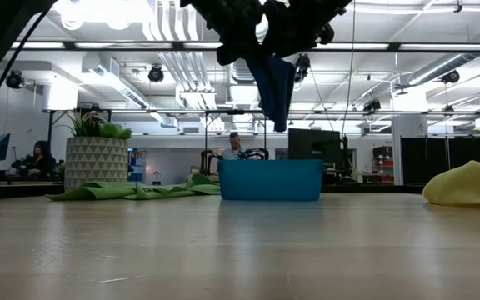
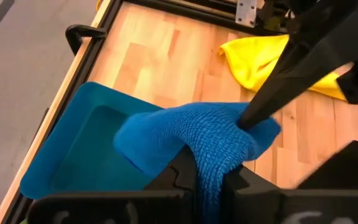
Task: Fold microfiber towels
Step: Put the blue microfiber cloth into the blue bin
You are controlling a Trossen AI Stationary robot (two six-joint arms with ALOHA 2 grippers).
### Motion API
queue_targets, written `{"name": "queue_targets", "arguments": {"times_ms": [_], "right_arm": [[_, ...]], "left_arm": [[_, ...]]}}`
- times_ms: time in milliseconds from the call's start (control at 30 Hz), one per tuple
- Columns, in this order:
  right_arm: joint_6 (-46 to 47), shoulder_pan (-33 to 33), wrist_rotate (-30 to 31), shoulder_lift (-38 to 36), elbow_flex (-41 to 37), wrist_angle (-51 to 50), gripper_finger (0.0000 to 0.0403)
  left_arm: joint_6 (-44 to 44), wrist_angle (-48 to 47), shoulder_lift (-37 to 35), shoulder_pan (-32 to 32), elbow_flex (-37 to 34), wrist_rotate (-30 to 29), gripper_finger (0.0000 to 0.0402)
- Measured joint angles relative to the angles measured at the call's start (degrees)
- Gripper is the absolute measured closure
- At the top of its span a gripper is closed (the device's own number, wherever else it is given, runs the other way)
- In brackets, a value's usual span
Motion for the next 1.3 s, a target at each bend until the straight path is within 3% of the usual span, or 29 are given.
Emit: {"name": "queue_targets", "arguments": {"times_ms": [267, 600, 833, 1033, 1300], "right_arm": [[3.07, -0.70, 0.90, -2.51, -1.92, -5.31, 0.0178], [3.82, -1.89, -0.17, -7.00, -5.43, -5.72, 0.0205], [-0.02, -5.61, -11.97, -9.05, -5.53, -6.04, 0.0293], [-2.16, -7.86, -15.32, -9.09, -5.53, -6.44, 0.0382], [-7.02, -9.75, -17.26, -14.15, -5.53, -9.31, 0.0391]], "left_arm": [[1.46, -0.02, -0.47, 0.00, 0.22, 0.15, 0.0401], [4.21, -0.34, -0.83, -0.04, 0.16, 0.85, 0.0401], [6.16, -0.28, -0.83, -0.07, 0.07, 1.53, 0.0401], [8.93, -0.81, -0.83, -0.07, 0.05, 1.54, 0.0401], [20.63, -7.94, -0.81, -0.19, -0.83, -1.84, 0.0401]]}}
